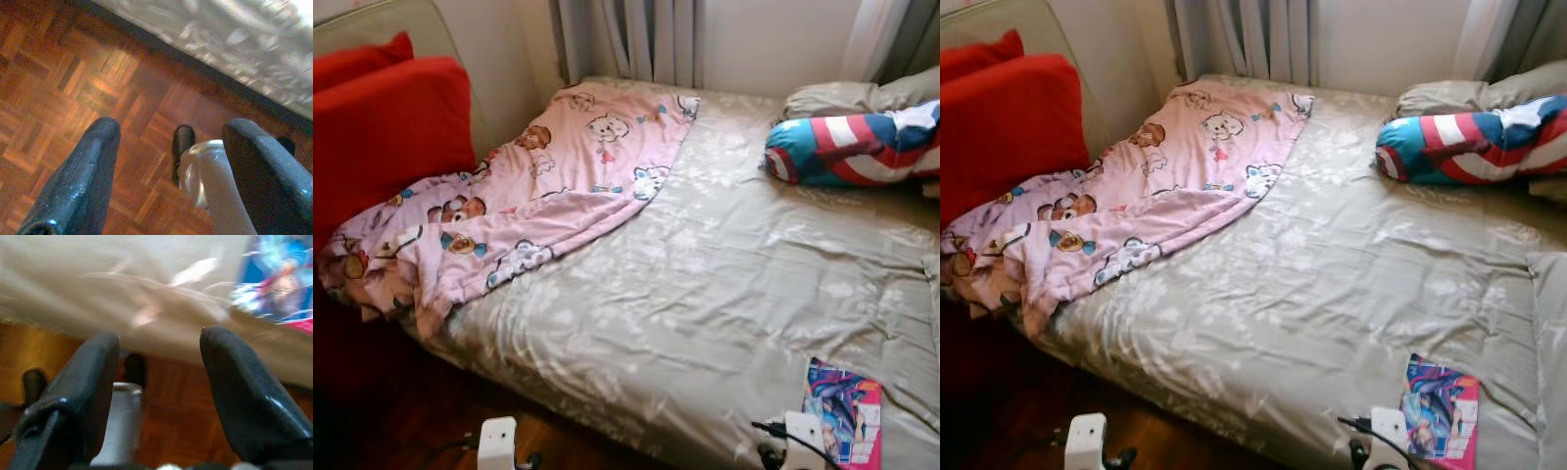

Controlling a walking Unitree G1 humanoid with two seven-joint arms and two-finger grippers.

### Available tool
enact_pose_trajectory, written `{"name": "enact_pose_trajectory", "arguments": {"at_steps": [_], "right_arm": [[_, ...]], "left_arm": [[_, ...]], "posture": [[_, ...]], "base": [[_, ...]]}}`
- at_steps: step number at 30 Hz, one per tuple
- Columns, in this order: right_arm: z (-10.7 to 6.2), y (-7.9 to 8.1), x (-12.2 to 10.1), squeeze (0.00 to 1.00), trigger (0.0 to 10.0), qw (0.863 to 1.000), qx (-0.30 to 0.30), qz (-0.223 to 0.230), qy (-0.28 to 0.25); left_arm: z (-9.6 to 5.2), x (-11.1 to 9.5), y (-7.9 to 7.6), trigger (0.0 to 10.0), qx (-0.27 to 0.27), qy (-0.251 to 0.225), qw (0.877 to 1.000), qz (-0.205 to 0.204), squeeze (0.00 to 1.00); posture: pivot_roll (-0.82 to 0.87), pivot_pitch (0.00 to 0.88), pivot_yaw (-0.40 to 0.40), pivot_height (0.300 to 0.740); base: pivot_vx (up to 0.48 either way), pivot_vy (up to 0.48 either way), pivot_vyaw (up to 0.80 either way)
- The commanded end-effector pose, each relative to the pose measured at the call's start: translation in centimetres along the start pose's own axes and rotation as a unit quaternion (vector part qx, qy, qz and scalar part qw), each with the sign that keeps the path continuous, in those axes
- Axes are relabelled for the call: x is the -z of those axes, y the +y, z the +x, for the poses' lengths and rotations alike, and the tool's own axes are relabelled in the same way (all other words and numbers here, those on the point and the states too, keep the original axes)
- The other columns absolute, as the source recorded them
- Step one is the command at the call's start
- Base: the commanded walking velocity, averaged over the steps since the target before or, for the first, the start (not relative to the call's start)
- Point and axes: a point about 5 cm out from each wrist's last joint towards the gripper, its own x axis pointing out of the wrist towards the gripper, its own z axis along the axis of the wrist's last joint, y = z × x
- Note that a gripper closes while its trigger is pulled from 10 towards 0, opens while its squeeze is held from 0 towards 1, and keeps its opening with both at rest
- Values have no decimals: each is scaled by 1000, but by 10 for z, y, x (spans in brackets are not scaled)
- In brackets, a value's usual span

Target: Clean up the room

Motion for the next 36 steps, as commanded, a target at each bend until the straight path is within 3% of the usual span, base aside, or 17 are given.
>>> {"name": "enact_pose_trajectory", "arguments": {"at_steps": [1,36], "right_arm": [[-2,-5,6,0,10000,1000,5,6,10],[-2,-5,7,0,10000,1000,4,8,11]], "left_arm": [[-1,5,2,10000,-4,10,1000,3,0],[-2,10,8,10000,-10,31,999,3,0]], "posture": [[30,143,27,740],[33,141,25,740]], "base": [[0,442,0],[0,445,0]]}}
